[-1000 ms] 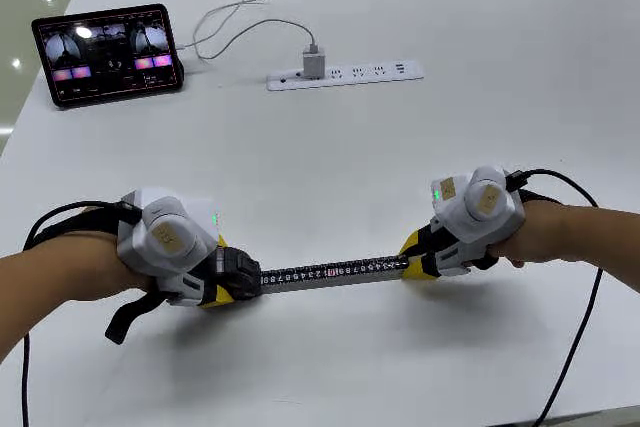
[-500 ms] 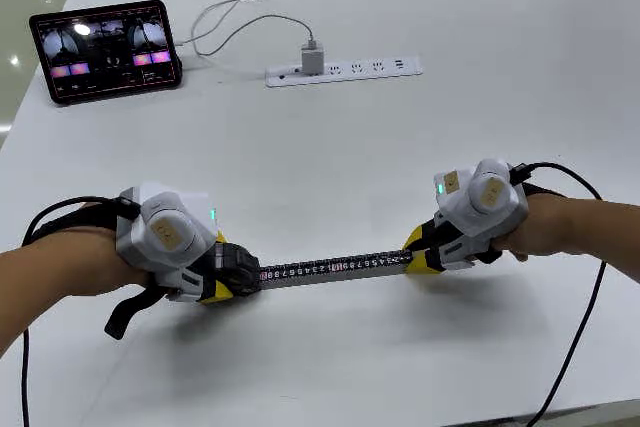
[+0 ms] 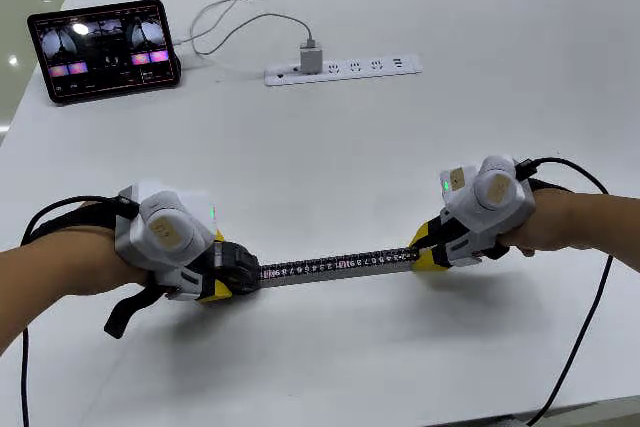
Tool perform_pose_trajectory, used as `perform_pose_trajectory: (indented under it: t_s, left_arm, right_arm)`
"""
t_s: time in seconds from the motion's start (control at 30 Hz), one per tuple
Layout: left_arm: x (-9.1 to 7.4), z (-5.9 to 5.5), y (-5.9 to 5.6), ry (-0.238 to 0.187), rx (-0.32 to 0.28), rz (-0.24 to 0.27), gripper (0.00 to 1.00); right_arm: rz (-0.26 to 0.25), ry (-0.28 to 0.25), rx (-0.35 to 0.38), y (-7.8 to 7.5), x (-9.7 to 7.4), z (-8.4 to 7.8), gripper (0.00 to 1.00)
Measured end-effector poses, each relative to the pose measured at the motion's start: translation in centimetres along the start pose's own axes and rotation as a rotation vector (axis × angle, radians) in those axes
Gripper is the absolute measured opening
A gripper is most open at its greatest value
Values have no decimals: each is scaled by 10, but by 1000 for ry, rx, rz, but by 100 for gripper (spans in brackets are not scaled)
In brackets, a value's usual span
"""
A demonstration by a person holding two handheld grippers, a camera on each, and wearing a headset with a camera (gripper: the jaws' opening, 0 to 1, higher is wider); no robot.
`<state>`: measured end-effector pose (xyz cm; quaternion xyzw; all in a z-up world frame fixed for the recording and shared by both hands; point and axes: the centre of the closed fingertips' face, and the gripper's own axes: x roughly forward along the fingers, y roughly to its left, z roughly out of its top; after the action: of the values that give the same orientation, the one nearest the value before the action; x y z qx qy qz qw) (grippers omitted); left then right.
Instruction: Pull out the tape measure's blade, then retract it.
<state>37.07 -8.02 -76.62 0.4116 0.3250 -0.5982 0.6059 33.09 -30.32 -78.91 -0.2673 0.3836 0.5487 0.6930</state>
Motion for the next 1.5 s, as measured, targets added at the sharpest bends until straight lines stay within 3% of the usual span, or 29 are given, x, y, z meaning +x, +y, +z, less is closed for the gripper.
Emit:
perform_pose_trajectory:
  t_s: [0.9,1.5]
  left_arm:
    - [0,0,1,-1,-2,3,32]
    - [2,0,2,-17,-10,3,33]
  right_arm:
    - [-8,26,12,-6,-14,-18,8]
    - [16,30,11,-4,-12,-15,10]
